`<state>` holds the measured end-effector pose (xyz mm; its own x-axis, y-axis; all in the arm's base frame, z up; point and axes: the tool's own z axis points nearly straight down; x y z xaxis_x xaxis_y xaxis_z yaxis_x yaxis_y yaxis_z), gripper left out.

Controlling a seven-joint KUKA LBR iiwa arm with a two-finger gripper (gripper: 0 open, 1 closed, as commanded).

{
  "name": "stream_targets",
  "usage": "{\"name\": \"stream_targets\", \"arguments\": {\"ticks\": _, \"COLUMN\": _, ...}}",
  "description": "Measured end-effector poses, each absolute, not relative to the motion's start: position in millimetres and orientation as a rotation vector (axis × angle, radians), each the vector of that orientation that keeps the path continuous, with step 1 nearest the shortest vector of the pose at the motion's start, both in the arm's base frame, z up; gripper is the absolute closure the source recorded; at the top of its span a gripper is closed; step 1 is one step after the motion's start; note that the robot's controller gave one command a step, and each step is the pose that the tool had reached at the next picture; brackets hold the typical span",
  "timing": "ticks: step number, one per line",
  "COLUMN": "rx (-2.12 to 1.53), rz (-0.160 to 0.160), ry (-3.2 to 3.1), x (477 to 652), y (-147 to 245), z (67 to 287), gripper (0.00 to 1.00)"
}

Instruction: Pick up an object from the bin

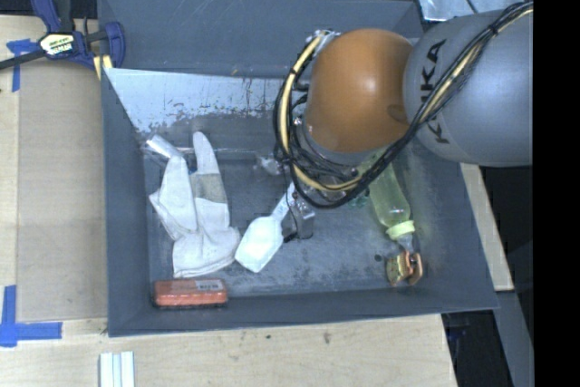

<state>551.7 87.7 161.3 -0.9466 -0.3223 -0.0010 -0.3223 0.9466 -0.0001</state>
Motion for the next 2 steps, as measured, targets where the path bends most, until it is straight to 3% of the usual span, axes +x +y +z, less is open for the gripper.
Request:
{"name": "stream_targets", "arguments": {"ticks": 1, "rx": -0.633, "rz": -0.001, "ry": 3.076, "x": 547.2, "y": 97, "z": 143, "gripper": 0.0}}
{"name": "stream_targets", "arguments": {"ticks": 2, "rx": -1.031, "rz": -0.001, "ry": 2.962, "x": 560.6, "y": 98, "z": 76, "gripper": 0.0}}
